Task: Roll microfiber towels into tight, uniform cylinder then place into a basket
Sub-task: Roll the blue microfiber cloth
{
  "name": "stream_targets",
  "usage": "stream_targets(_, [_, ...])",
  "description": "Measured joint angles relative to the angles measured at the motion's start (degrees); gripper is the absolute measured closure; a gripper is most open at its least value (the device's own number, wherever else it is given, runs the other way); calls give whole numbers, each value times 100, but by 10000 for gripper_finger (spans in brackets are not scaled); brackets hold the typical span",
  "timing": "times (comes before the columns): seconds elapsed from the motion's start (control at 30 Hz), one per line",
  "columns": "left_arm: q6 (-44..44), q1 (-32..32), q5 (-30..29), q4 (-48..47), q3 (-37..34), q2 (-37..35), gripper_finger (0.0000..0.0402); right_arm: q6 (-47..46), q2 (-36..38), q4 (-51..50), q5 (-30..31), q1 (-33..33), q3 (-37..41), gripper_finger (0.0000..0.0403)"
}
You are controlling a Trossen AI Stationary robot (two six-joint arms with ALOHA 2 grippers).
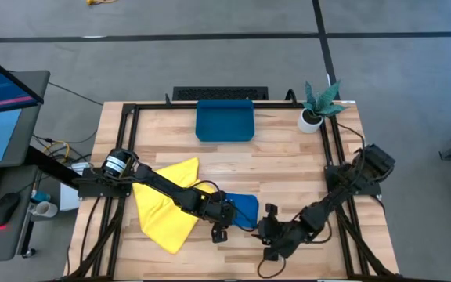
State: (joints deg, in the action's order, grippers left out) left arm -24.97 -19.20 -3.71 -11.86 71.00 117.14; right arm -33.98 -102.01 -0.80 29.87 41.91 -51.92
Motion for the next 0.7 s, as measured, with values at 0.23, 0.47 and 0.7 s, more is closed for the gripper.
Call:
stream_targets(0.23, [0, 2, -5, 2, -2, 0, 316, -46, -250, 52, -421, -279, 2, 305])
stream_targets(0.47, [2, 2, -7, 2, -2, 0, 316, -477, -247, -228, -455, -464, -2, 340])
stream_targets(0.7, [175, -35, -72, 37, -7, 4, 316, -1060, -319, -714, -491, -610, -13, 352])
